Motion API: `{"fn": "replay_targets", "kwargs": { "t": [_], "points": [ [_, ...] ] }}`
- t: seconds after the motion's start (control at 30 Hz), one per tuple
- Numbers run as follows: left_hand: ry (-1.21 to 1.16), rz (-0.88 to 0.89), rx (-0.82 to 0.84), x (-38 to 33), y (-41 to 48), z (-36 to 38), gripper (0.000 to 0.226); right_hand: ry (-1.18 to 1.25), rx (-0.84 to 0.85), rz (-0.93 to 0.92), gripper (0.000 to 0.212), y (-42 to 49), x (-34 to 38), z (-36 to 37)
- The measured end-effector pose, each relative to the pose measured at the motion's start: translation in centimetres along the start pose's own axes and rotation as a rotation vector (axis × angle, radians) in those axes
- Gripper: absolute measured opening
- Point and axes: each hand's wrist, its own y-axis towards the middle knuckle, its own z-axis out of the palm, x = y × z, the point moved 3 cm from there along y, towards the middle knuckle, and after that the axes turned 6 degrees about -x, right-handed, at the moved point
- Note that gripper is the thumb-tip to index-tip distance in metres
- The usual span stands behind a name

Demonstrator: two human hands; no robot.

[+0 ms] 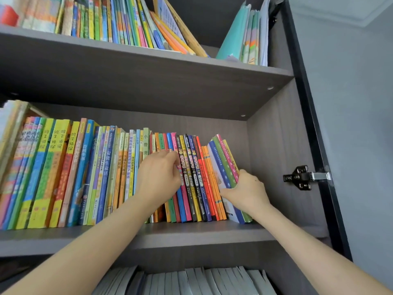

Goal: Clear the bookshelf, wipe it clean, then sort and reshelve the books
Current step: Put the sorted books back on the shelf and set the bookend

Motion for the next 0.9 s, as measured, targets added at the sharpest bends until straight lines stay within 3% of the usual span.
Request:
{"fn": "replay_targets", "kwargs": {
  "t": [0.3, 0.5, 0.63, 0.73, 0.8, 0.9],
  "points": [
    [0.035, -0.006, 0.036, 0.1, -0.9, -0.1, 0.013, 0.058, 0.018, 0.105, 0.053, -0.2, -0.1, 0.2],
    [0.027, 0.007, 0.096, -0.6, -1.7, -1.1, 0.012, 0.235, 0.254, 0.228, 0.077, -1.5, -0.8, -0.5],
    [0.042, 0.031, 0.110, -0.8, -2.0, -2.5, 0.010, 0.235, 0.255, 0.210, 0.093, -2.9, -0.6, -2.3],
    [0.066, 0.039, 0.115, -0.9, -2.2, -3.7, 0.009, 0.029, 0.065, 0.114, 0.091, -4.3, 0.1, -4.3],
    [0.075, 0.043, 0.085, -0.9, -2.5, -5.0, 0.009, -0.069, -0.186, -0.031, 0.072, -5.7, 1.2, -5.4],
    [0.112, 0.049, 0.069, -0.9, -3.2, -7.1, 0.008, 0.091, -0.455, -0.316, 0.035, -8.6, 3.4, -5.5]
  ]
}}
